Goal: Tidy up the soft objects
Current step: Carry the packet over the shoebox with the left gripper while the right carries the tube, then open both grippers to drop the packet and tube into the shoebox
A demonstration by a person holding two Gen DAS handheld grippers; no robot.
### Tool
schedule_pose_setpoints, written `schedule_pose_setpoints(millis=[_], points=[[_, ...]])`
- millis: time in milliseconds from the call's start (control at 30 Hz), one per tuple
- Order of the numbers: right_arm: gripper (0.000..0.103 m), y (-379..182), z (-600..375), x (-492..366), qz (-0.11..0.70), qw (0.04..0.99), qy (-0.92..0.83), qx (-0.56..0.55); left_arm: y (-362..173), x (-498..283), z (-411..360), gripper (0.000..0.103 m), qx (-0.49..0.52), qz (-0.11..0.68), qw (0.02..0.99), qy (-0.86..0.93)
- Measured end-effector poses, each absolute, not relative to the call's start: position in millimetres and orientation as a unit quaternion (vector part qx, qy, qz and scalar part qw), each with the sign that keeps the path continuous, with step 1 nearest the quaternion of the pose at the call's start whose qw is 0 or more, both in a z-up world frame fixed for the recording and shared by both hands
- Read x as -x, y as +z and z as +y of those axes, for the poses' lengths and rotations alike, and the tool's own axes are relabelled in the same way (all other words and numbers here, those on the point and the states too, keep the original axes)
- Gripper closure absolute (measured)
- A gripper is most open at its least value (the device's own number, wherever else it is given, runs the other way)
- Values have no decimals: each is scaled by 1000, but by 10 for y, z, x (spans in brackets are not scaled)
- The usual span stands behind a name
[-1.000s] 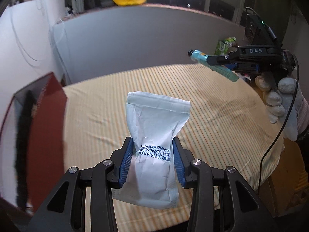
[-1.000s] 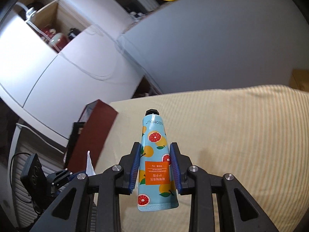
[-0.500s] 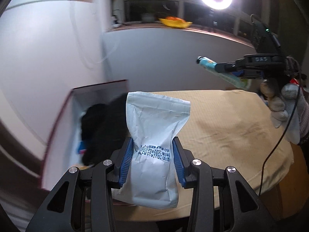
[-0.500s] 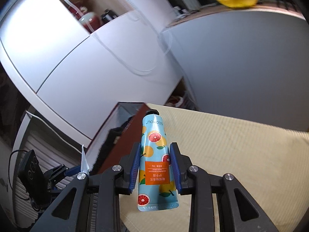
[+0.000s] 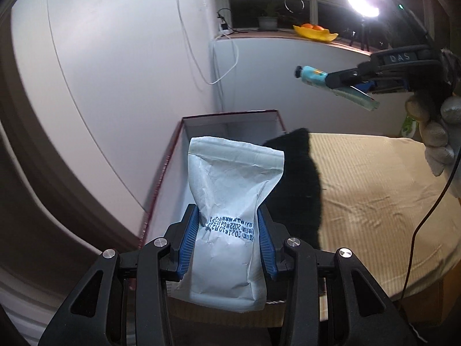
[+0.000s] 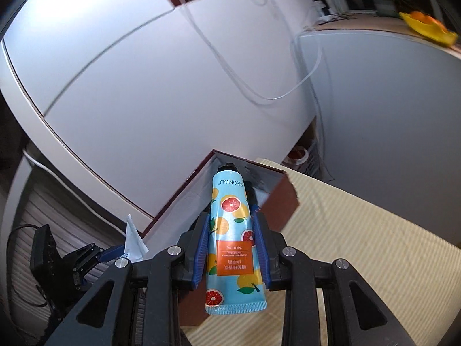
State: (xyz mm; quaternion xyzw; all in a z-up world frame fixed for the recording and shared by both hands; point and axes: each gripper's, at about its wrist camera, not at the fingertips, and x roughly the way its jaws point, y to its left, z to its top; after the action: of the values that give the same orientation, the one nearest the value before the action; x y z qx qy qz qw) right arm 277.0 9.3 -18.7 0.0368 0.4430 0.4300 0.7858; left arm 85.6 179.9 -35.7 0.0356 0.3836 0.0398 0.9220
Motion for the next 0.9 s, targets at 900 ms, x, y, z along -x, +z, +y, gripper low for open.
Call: schedule_pose_setpoints(millis=[900], points=[[50,-498,1212,-3088,465,785,406,44,-592,-1142,1929,44,-46,404,912,46]])
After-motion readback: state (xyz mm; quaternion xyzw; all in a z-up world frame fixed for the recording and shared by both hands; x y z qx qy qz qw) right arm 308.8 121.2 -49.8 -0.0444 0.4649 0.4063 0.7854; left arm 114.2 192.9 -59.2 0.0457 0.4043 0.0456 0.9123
